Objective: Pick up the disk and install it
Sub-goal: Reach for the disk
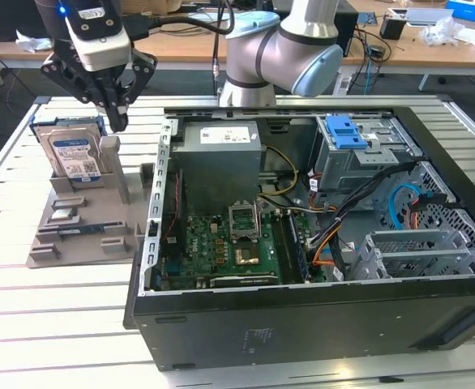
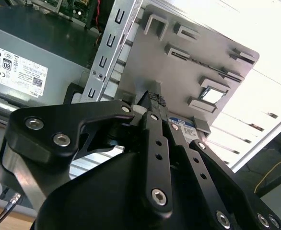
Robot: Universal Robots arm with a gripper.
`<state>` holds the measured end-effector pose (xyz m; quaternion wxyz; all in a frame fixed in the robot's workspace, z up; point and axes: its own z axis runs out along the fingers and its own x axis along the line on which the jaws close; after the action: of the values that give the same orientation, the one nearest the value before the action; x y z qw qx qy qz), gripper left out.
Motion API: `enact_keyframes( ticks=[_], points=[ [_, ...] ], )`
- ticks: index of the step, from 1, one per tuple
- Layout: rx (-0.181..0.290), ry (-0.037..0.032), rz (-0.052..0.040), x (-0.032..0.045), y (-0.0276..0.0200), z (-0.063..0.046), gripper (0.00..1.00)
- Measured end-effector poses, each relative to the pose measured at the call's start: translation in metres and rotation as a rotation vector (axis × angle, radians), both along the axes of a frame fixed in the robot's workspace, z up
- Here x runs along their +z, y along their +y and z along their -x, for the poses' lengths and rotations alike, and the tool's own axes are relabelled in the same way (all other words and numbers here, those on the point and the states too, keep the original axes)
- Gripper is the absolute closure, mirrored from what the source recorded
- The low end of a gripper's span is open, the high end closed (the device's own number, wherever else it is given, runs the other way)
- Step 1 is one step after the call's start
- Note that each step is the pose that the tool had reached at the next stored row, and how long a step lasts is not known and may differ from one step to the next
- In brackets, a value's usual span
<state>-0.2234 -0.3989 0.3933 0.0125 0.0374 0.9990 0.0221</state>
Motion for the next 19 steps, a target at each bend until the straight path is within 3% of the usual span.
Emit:
enact_keyframes(
  ticks=[19],
  points=[
    [0.000, 0.0001, 0.0000, 0.0000, 0.0000, 0.027, 0.89]
  ],
)
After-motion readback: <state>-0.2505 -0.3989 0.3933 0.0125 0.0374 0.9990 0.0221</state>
